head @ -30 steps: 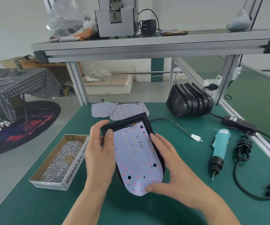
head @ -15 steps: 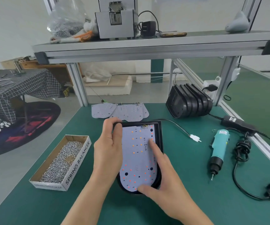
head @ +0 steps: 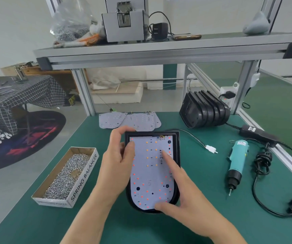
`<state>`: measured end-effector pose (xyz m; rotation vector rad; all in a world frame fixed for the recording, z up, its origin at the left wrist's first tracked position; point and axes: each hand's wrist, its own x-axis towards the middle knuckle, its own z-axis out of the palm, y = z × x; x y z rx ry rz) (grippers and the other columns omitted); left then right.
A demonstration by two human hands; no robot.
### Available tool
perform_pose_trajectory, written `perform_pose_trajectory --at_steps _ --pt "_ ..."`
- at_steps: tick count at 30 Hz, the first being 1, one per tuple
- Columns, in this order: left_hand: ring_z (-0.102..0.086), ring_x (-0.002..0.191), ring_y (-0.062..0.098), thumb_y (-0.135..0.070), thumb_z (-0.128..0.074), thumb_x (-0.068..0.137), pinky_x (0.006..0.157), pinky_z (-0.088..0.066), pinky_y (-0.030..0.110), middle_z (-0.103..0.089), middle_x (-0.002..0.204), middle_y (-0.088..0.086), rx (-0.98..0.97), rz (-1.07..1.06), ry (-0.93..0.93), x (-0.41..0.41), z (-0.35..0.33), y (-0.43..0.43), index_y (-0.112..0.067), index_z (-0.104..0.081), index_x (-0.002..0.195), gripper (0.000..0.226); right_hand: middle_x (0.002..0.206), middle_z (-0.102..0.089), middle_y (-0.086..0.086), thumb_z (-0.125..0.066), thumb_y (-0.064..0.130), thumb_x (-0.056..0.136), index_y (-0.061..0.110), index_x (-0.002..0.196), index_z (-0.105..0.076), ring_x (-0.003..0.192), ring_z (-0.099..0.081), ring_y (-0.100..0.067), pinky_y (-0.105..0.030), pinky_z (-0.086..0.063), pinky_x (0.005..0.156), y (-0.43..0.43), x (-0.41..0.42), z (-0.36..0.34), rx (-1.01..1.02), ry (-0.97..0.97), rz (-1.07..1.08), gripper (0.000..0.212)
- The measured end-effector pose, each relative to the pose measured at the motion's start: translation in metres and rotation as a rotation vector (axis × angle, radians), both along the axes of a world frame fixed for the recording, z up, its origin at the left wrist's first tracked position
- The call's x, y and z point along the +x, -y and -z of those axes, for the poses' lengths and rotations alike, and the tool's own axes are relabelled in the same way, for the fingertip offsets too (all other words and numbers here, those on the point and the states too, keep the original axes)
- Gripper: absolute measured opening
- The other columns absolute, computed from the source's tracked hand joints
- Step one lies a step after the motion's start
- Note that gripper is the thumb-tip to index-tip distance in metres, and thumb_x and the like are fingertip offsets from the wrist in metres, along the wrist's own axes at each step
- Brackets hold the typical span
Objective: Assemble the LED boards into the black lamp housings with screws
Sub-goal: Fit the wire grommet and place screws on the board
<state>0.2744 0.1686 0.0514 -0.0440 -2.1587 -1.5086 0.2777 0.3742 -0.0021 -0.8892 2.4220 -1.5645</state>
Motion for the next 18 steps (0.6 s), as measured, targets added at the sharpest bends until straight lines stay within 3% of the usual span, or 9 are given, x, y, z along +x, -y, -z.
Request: perform_pose_trajectory --at_steps 2,4,5,6,7,9,13,18 --pt "-0.035 0.052 0.016 -0.037 -0.045 0.094 0.05 -0.036 0.039 -0.04 0.059 0.006 -0.041 -0.009 0.0 0.0 -0.001 -0.004 -0.049 -0.048 0.118 0.028 0.143 -0.034 0.037 -0.076 0.024 0.081 0.066 0.149 -0.011 0.14 -0.029 0.011 0.003 -0.022 0.101 0.001 0.0 0.001 0.02 -0.041 0.037 0.103" --pt "-0.047 0.06 0.027 -0.037 -0.045 0.094 0.06 -0.049 0.05 -0.055 0.071 0.013 -0.083 0.088 0.08 -0.001 -0.007 -0.001 -0.051 -0.046 0.124 0.033 0.136 -0.038 0.04 -0.077 0.019 0.081 0.068 0.146 -0.018 0.138 -0.033 0.01 0.003 -0.024 0.1 0.002 0.0 0.003 -0.003 -0.048 0.096 0.101" --pt "-0.057 0.072 0.031 -0.035 -0.05 0.094 0.073 -0.055 0.054 -0.063 0.083 0.014 -0.072 0.211 0.158 0.0 -0.011 0.005 -0.052 -0.043 0.131 0.041 0.135 -0.038 0.042 -0.078 0.018 0.08 0.069 0.145 -0.021 0.138 -0.034 0.01 0.003 -0.025 0.1 0.001 0.0 0.003 -0.021 -0.035 0.115 0.101" --pt "-0.065 0.087 0.029 -0.028 -0.056 0.094 0.085 -0.058 0.049 -0.069 0.097 0.012 -0.033 0.383 0.248 0.001 -0.015 0.013 -0.054 -0.036 0.14 0.056 0.136 -0.039 0.043 -0.079 0.017 0.079 0.069 0.144 -0.023 0.138 -0.034 0.01 0.003 -0.025 0.1 -0.001 -0.001 0.003 -0.047 -0.021 0.125 0.101" --pt "-0.068 0.103 0.027 -0.017 -0.061 0.094 0.094 -0.057 0.04 -0.071 0.113 0.01 0.014 0.555 0.333 0.004 -0.019 0.019 -0.057 -0.025 0.147 0.076 0.141 -0.038 0.044 -0.08 0.014 0.078 0.068 0.144 -0.026 0.139 -0.032 0.012 0.002 -0.025 0.102 -0.003 -0.002 0.002 -0.083 -0.008 0.129 0.101" --pt "-0.063 0.119 0.033 0.0 -0.062 0.092 0.101 -0.053 0.037 -0.066 0.131 0.01 0.049 0.736 0.413 0.008 -0.021 0.022 -0.068 -0.011 0.147 0.101 0.149 -0.035 0.041 -0.083 0.01 0.078 0.064 0.145 -0.03 0.141 -0.029 0.014 0.0 -0.026 0.106 -0.009 -0.005 -0.002 -0.158 0.013 0.13 0.101" --pt "-0.065 0.107 0.038 0.005 -0.059 0.086 0.098 -0.054 0.055 -0.071 0.12 0.009 0.026 0.539 0.309 0.005 -0.015 0.002 -0.074 -0.009 0.143 0.109 0.139 -0.038 0.035 -0.087 0.019 0.076 0.065 0.148 -0.019 0.136 -0.035 0.012 -0.005 -0.034 0.101 -0.011 -0.01 -0.013 -0.108 0.008 0.13 0.109" --pt "-0.07 0.106 0.03 0.006 -0.057 0.087 0.096 -0.056 0.046 -0.074 0.111 0.008 0.157 0.426 0.246 0.004 -0.004 -0.008 -0.078 -0.013 0.139 0.108 0.13 -0.032 0.033 -0.087 0.028 0.072 0.065 0.149 -0.001 0.129 -0.036 0.016 0.005 -0.032 0.089 0.001 -0.004 -0.011 -0.107 -0.028 0.233 0.121"
